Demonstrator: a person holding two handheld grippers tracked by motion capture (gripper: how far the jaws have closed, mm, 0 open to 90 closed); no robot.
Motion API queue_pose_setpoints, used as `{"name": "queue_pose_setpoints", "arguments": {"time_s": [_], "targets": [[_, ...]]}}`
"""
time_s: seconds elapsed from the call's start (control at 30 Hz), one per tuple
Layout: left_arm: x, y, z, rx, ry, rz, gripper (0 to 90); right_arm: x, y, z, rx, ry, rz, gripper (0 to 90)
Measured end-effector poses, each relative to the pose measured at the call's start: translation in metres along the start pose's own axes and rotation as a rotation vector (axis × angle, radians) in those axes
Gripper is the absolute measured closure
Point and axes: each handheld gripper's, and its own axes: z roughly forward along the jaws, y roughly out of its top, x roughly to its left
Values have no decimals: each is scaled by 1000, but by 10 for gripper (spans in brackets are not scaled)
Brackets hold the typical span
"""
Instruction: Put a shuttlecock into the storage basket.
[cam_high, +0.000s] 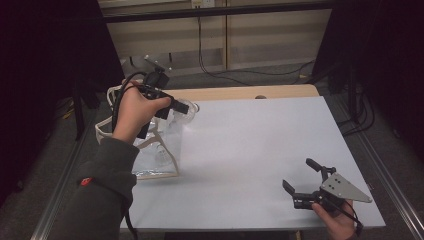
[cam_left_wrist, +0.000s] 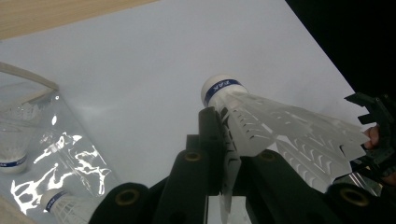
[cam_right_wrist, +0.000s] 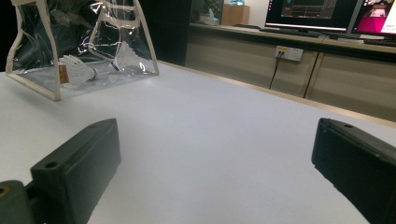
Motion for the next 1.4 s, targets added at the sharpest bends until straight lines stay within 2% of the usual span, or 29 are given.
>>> {"name": "queue_pose_setpoints", "arguments": {"time_s": [0.2, 0.4, 0.5, 0.53, 0.7, 0.9, 1.4], "targets": [[1, 0, -6, -8, 7, -16, 884, 0, 0, 0, 0, 0, 1, 15], [4, -1, -12, -1, 11, -12, 884, 0, 0, 0, 1, -1, 0, 15], [4, -1, -15, -14, 12, -20, 884, 0, 0, 0, 1, 1, 0, 15], [5, -1, -16, -6, 13, -12, 884, 0, 0, 0, 0, 0, -3, 15], [7, -2, -21, -13, 17, -26, 884, 0, 0, -1, 3, -3, -2, 15], [10, -3, -26, -12, 27, -19, 884, 0, 0, 0, 1, 0, -2, 15], [16, -4, -37, -20, 38, -33, 885, 0, 0, -1, 1, -5, 0, 15]]}}
